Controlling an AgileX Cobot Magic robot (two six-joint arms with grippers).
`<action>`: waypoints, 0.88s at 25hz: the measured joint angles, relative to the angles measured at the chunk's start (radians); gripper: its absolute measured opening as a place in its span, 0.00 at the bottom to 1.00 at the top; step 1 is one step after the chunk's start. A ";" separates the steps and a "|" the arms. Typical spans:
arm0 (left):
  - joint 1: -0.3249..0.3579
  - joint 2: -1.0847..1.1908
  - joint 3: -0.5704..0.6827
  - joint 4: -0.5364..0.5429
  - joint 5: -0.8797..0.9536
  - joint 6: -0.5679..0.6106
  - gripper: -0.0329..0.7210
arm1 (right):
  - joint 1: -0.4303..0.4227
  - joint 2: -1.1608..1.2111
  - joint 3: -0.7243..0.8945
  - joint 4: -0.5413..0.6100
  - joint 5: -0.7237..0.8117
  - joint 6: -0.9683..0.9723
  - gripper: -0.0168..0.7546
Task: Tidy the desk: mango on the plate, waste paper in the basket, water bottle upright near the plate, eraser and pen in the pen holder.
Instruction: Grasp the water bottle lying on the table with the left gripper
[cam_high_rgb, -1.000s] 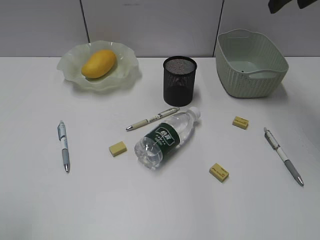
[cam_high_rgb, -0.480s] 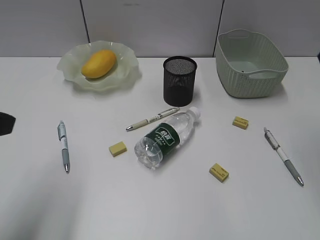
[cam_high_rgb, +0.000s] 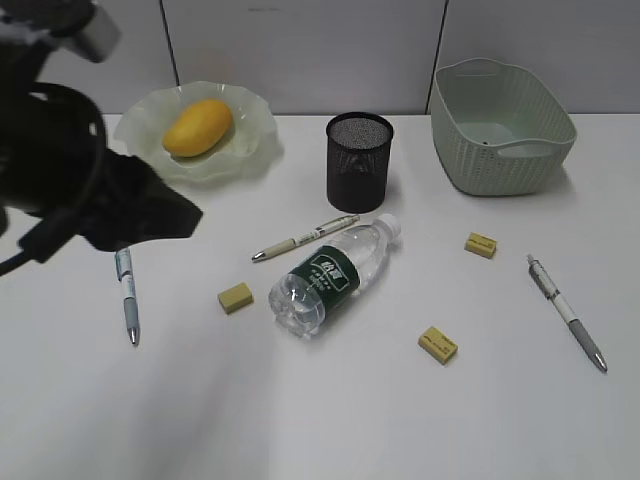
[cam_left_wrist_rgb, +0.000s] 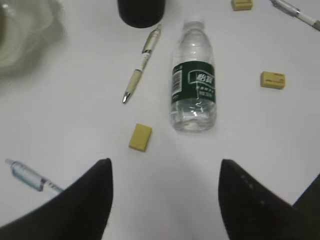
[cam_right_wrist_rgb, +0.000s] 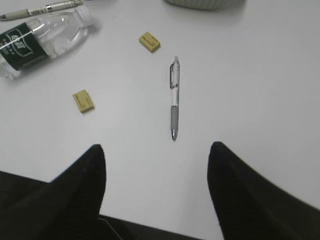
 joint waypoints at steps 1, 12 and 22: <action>-0.021 0.031 -0.025 0.000 -0.001 0.002 0.71 | 0.000 -0.041 0.019 0.000 0.018 0.004 0.68; -0.141 0.426 -0.298 0.004 -0.002 0.003 0.81 | 0.000 -0.418 0.134 0.039 0.149 0.019 0.68; -0.175 0.687 -0.459 0.117 0.020 -0.036 0.84 | 0.000 -0.509 0.232 0.041 0.161 0.020 0.68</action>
